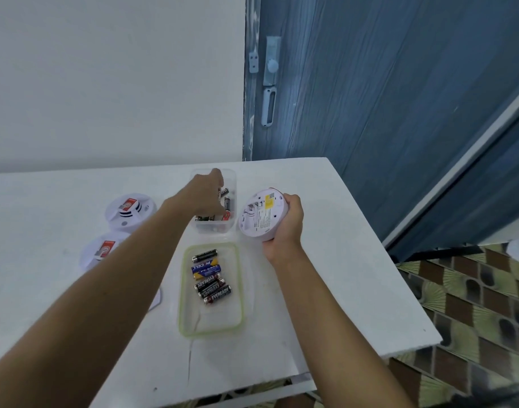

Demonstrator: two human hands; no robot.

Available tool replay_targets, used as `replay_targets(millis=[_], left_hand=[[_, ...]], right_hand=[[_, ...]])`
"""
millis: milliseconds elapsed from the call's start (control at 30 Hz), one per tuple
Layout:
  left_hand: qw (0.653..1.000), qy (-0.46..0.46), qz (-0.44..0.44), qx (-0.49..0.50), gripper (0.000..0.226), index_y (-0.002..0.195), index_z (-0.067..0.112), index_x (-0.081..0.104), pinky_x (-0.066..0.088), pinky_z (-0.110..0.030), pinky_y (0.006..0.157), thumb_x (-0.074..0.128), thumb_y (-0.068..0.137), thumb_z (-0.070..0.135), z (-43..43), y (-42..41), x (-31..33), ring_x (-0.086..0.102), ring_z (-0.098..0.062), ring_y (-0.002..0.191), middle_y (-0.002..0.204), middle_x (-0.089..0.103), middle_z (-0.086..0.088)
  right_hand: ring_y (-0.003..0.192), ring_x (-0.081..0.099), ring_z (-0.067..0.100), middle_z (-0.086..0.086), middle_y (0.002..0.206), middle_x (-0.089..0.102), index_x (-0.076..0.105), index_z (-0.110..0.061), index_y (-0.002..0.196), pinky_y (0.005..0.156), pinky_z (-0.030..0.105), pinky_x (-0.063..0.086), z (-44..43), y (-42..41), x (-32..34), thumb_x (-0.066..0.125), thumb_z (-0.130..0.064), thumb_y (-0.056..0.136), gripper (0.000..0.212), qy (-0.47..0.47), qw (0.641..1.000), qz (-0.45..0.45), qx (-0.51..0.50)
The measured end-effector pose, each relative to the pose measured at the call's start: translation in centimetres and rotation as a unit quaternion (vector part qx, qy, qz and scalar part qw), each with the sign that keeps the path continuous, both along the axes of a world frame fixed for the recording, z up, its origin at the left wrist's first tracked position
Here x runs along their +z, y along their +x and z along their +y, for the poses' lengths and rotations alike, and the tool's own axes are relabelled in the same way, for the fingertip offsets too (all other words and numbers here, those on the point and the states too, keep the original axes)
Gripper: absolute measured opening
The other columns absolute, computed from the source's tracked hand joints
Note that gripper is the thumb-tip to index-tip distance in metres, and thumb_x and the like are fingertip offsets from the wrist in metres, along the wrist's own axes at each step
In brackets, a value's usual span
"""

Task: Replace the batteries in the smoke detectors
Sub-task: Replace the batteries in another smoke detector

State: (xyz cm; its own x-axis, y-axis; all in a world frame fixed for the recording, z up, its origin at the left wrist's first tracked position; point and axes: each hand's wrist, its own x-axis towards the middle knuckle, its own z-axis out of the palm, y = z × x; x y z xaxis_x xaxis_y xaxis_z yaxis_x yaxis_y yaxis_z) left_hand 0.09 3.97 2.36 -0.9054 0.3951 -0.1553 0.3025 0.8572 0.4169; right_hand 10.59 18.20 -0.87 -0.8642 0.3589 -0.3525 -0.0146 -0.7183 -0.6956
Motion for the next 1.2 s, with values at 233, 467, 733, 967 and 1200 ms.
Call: replay_targets(millis=[233,467,733,967,1200], left_hand=[[0.930,0.349,-0.060,0.102,0.044,0.099,0.015,0.059,0.049,-0.028,0.061,0.088,0.067,0.010,-1.3,3.5,1.5,0.066,-0.016,0.071,0.086,0.071,-0.005],[0.863,0.494,-0.085,0.071,0.018,0.083,0.008,0.059,0.059,-0.038,0.075,0.075,0.081,0.000,-0.8,7.9,2.6,0.073,-0.028,0.072,0.098,0.064,-0.016],[0.919,0.390,-0.004,0.063,0.019,0.088,0.009,0.068,0.053,-0.017,0.069,0.082,0.077,0.012,0.6,10.0,2.4,0.072,-0.010,0.072,0.086,0.073,0.005],[0.948,0.310,0.073,0.020,0.023,0.100,0.015,0.073,0.039,-0.003,0.064,0.080,0.079,0.025,0.9,10.9,1.8,0.056,0.010,0.068,0.078,0.066,0.006],[0.947,0.276,0.159,-0.033,0.031,0.120,0.014,0.069,0.032,-0.012,0.075,0.068,0.090,0.026,1.5,11.7,0.5,0.052,-0.011,0.089,0.095,0.056,0.001]], right_hand=[[0.078,0.063,0.020,0.004,0.085,0.065,0.065,-0.016,0.095,0.065,0.026,0.050,-0.3,0.6,0.1,0.042,-0.032,0.094,0.029,-0.021,1.000,0.020,0.004],[0.080,0.061,0.023,0.007,0.088,0.064,0.065,-0.017,0.094,0.071,0.030,0.049,-1.0,1.5,0.1,0.043,-0.037,0.090,0.030,-0.053,0.997,0.048,0.014],[0.080,0.062,0.024,0.012,0.093,0.066,0.062,-0.012,0.109,0.072,0.031,0.050,-1.3,2.7,1.0,0.039,-0.035,0.092,0.037,-0.077,0.992,0.090,0.041],[0.081,0.064,0.025,0.010,0.093,0.069,0.069,-0.014,0.097,0.072,0.031,0.048,-1.0,3.4,1.8,0.040,-0.035,0.092,0.036,-0.081,0.993,0.080,0.043],[0.076,0.063,0.025,0.013,0.093,0.065,0.065,-0.012,0.103,0.061,0.026,0.055,-0.7,3.4,1.9,0.041,-0.035,0.090,0.036,-0.107,0.990,0.082,0.037]])
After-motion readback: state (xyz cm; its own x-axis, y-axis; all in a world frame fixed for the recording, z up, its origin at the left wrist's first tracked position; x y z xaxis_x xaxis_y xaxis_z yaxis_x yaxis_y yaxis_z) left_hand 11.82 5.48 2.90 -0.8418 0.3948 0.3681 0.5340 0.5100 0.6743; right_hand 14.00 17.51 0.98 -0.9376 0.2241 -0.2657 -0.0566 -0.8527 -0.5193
